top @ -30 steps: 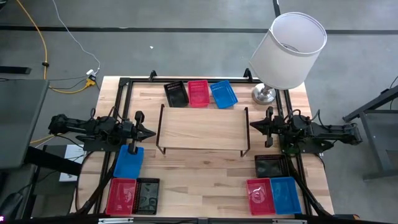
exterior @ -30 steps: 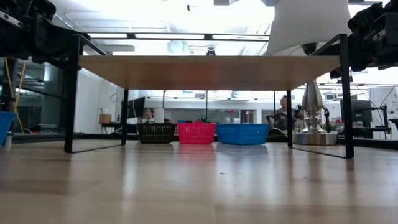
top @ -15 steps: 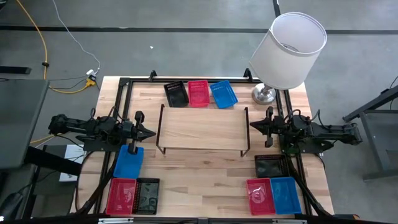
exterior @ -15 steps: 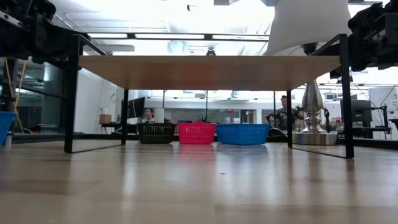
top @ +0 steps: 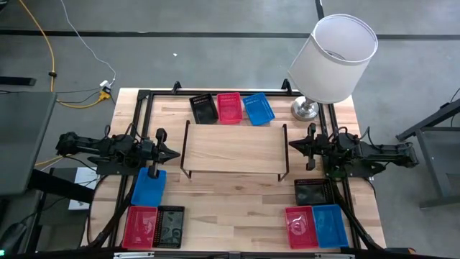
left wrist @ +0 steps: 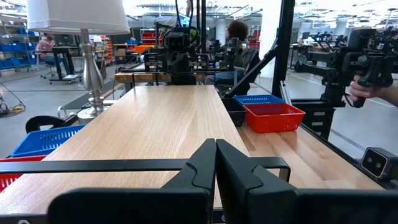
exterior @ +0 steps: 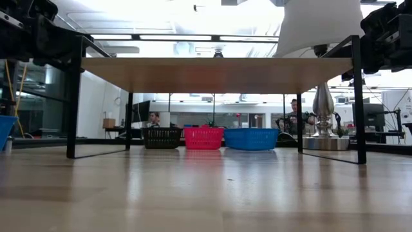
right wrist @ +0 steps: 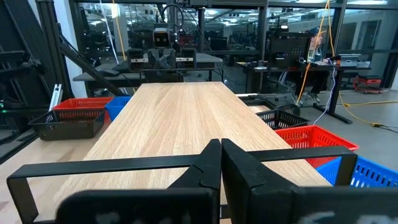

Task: Stack baskets on shelf by color
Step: Put the middle right black bin on the shelf

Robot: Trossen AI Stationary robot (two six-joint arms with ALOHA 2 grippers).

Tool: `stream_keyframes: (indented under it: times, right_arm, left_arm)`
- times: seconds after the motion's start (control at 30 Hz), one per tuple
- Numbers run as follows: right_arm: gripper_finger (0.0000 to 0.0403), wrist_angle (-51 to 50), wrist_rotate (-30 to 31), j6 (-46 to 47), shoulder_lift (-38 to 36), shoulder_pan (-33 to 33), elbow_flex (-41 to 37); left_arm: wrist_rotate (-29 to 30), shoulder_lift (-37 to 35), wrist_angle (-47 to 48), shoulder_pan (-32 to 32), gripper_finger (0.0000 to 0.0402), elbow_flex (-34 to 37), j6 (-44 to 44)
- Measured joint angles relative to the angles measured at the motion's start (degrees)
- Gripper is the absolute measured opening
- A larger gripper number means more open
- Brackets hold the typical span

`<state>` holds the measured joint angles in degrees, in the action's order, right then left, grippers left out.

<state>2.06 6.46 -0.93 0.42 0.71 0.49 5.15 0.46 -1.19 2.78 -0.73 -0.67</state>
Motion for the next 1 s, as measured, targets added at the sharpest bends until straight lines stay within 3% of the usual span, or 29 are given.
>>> stream_keyframes:
  times: [0.17, 0.33, 0.4, 0.5, 0.57, 0.67, 0.83, 1.0]
  right_arm:
    - [0.0, 4.12, -0.02, 1.47, 0.0, 0.0, 0.0]
    - [0.0, 17.81, -0.13, 8.31, 0.0, 0.02, -0.02]
    - [0.0, 22.49, -3.38, 8.68, -0.02, 0.02, 0.19]
    - [0.0, 22.8, -10.95, 8.75, 0.1, -0.01, 2.65]
    - [0.0, 22.49, -12.79, 9.85, 0.84, -0.28, 4.98]
    - [0.0001, 16.69, -11.34, 9.41, 3.48, -1.47, 9.38]
    - [0.0001, 1.5, -3.54, 7.39, 10.25, -4.12, 19.11]
    - [0.0001, -13.39, 0.79, 10.82, 18.43, -6.47, 29.51]
  left_arm:
    - [0.0, -0.01, 0.01, 0.0, 0.0003, 0.0, 0.0]
    - [0.01, -0.01, 0.0, 0.0, 0.0003, 0.0, 0.0]
    - [0.0, 0.01, 0.02, -0.01, 0.0003, 0.0, 0.02]
    - [0.0, 0.0, 0.01, -0.01, 0.0003, 0.0, 0.0]
    - [0.0, -0.01, 0.0, 0.0, 0.0003, 0.0, 0.01]
    - [0.0, 0.01, 0.02, -0.01, 0.0003, 0.0, 0.0]
    - [0.0, -0.01, 0.0, 0.0, 0.0003, 0.0, 0.0]
    - [0.0, 0.01, 0.02, -0.01, 0.0003, 0.0, 0.02]
